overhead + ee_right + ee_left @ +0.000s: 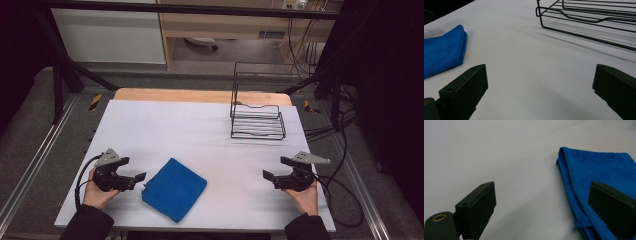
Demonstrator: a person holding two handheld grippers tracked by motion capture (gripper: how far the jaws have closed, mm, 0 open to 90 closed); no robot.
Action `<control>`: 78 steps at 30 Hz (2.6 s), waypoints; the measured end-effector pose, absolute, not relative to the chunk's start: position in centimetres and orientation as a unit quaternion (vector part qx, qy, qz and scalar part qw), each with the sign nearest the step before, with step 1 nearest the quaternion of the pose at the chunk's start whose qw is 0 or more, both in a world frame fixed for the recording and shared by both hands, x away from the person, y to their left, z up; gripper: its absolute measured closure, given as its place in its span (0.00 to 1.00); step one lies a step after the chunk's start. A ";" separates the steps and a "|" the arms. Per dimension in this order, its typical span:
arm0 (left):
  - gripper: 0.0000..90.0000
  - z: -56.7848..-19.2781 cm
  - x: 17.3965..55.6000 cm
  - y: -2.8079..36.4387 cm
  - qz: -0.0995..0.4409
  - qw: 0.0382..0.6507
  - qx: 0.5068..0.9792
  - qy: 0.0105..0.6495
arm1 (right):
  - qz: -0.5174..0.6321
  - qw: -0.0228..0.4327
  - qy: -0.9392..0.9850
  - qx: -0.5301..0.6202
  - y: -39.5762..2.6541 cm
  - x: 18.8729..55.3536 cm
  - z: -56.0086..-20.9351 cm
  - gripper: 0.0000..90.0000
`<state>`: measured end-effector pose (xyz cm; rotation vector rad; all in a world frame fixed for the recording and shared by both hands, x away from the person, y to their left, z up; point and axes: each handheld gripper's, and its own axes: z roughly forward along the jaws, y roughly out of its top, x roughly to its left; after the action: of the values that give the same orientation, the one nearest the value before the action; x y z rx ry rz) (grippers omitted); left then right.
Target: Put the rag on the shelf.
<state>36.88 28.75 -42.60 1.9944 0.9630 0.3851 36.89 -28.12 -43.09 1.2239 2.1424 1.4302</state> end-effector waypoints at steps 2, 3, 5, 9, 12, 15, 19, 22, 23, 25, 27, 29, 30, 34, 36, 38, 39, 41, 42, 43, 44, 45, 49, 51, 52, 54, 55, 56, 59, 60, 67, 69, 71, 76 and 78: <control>0.09 -42.7 37.0 28.6 0.153 0.429 0.802 0.387 | 0.494 0.144 0.745 0.425 -28.1 36.9 -43.1 0.01; 0.09 -42.7 37.0 28.6 0.153 0.429 0.802 0.387 | 0.492 0.145 0.746 0.425 -28.1 36.9 -43.1 0.01; 0.09 -42.7 37.0 28.5 0.153 0.428 0.803 0.386 | 0.486 0.145 0.749 0.427 -27.9 36.8 -43.1 0.01; 0.09 -42.7 37.0 28.5 0.151 0.428 0.801 0.389 | 0.482 0.144 0.754 0.423 -27.3 36.8 -43.1 0.01; 0.09 -42.8 37.0 28.5 0.153 0.424 0.803 0.390 | 0.480 0.142 0.760 0.416 -26.3 36.9 -43.1 0.01; 0.09 -42.7 37.0 28.4 0.154 0.427 0.802 0.389 | 0.481 0.132 0.763 0.411 -25.2 36.8 -43.0 0.02; 0.09 -42.7 36.9 28.3 0.155 0.424 0.804 0.387 | 0.486 0.127 0.764 0.406 -23.7 36.6 -42.9 0.03; 0.09 -42.7 36.9 28.3 0.157 0.422 0.804 0.388 | 0.483 0.127 0.767 0.403 -22.6 36.7 -42.8 0.04; 0.09 -42.7 36.9 28.3 0.157 0.422 0.804 0.388 | 0.483 0.125 0.768 0.402 -22.2 36.7 -42.8 0.05; 0.09 -42.8 37.0 28.4 0.159 0.421 0.802 0.392 | 0.479 0.120 0.772 0.399 -21.4 36.7 -42.8 0.05; 0.09 -42.8 37.0 28.4 0.160 0.420 0.802 0.393 | 0.475 0.118 0.777 0.396 -20.7 36.7 -42.9 0.05; 0.09 -42.8 37.0 28.4 0.161 0.420 0.801 0.395 | 0.473 0.112 0.779 0.397 -19.9 36.8 -42.9 0.06; 0.09 -42.7 36.9 28.4 0.162 0.420 0.801 0.395 | 0.473 0.112 0.779 0.397 -19.9 36.8 -42.9 0.06; 0.09 -42.7 37.0 28.4 0.163 0.420 0.801 0.395 | 0.468 0.108 0.784 0.392 -17.9 37.0 -42.9 0.10; 0.09 -42.7 36.9 28.4 0.163 0.420 0.800 0.396 | 0.471 0.099 0.784 0.393 -17.0 37.0 -43.0 0.12; 0.09 -42.6 37.0 28.5 0.164 0.422 0.799 0.397 | 0.467 0.090 0.790 0.388 -15.9 37.0 -43.0 0.15; 0.09 -42.6 37.0 28.5 0.164 0.422 0.799 0.397 | 0.465 0.086 0.793 0.384 -15.4 37.0 -43.1 0.16; 0.09 -42.6 37.0 28.6 0.165 0.422 0.797 0.398 | 0.464 0.083 0.798 0.375 -14.5 37.0 -43.2 0.19; 0.09 -42.6 37.0 28.6 0.164 0.423 0.797 0.399 | 0.464 0.079 0.800 0.371 -13.8 37.0 -43.2 0.21; 0.09 -42.5 37.0 28.6 0.165 0.423 0.797 0.399 | 0.463 0.077 0.803 0.367 -13.3 37.0 -43.2 0.24; 0.09 -42.5 37.0 28.6 0.165 0.424 0.795 0.400 | 0.461 0.074 0.804 0.368 -12.8 36.9 -43.2 0.26; 0.09 -42.5 37.0 28.6 0.165 0.424 0.795 0.400 | 0.458 0.073 0.807 0.367 -12.3 37.0 -43.3 0.27; 0.09 -42.4 36.9 28.7 0.167 0.427 0.793 0.401 | 0.449 0.075 0.811 0.367 -10.6 36.9 -43.5 0.38; 0.09 -42.4 36.9 28.7 0.167 0.426 0.792 0.403 | 0.444 0.072 0.815 0.366 -10.0 36.9 -43.6 0.44; 0.09 -42.4 37.0 28.7 0.167 0.426 0.792 0.403 | 0.439 0.072 0.817 0.366 -9.7 37.0 -43.7 0.47; 0.09 -42.5 37.0 28.7 0.167 0.426 0.793 0.403 | 0.436 0.070 0.819 0.365 -9.3 37.0 -43.8 0.53; 0.09 -42.4 37.0 28.7 0.168 0.425 0.793 0.403 | 0.438 0.065 0.818 0.367 -9.2 37.0 -44.0 0.56; 0.09 -42.4 37.0 28.7 0.167 0.424 0.794 0.403 | 0.436 0.058 0.818 0.370 -9.2 37.1 -44.1 0.58; 0.09 -42.5 37.0 28.7 0.167 0.423 0.795 0.402 | 0.427 0.052 0.821 0.376 -9.0 37.2 -44.6 0.63; 0.09 -42.5 37.0 28.7 0.167 0.423 0.795 0.402 | 0.425 0.050 0.822 0.376 -8.9 37.3 -44.7 0.64; 0.09 -42.5 37.0 28.7 0.167 0.423 0.794 0.403 | 0.417 0.038 0.825 0.380 -8.5 37.2 -45.4 0.73; 0.09 -42.4 37.0 28.7 0.168 0.422 0.795 0.402 | 0.411 0.038 0.830 0.375 -8.2 37.1 -45.6 0.77; 0.09 -42.4 37.0 28.7 0.168 0.423 0.794 0.402 | 0.410 0.040 0.832 0.371 -8.0 36.9 -45.6 0.81; 0.09 -42.5 37.0 28.7 0.169 0.423 0.794 0.403 | 0.411 0.029 0.829 0.378 -7.8 36.8 -45.6 0.91; 0.09 -42.5 37.0 28.7 0.169 0.423 0.794 0.403 | 0.412 0.029 0.829 0.377 -7.8 36.8 -45.6 0.92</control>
<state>37.00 28.74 -42.47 1.9880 1.0082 0.4228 36.79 -7.85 -45.64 1.1638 2.5582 1.2708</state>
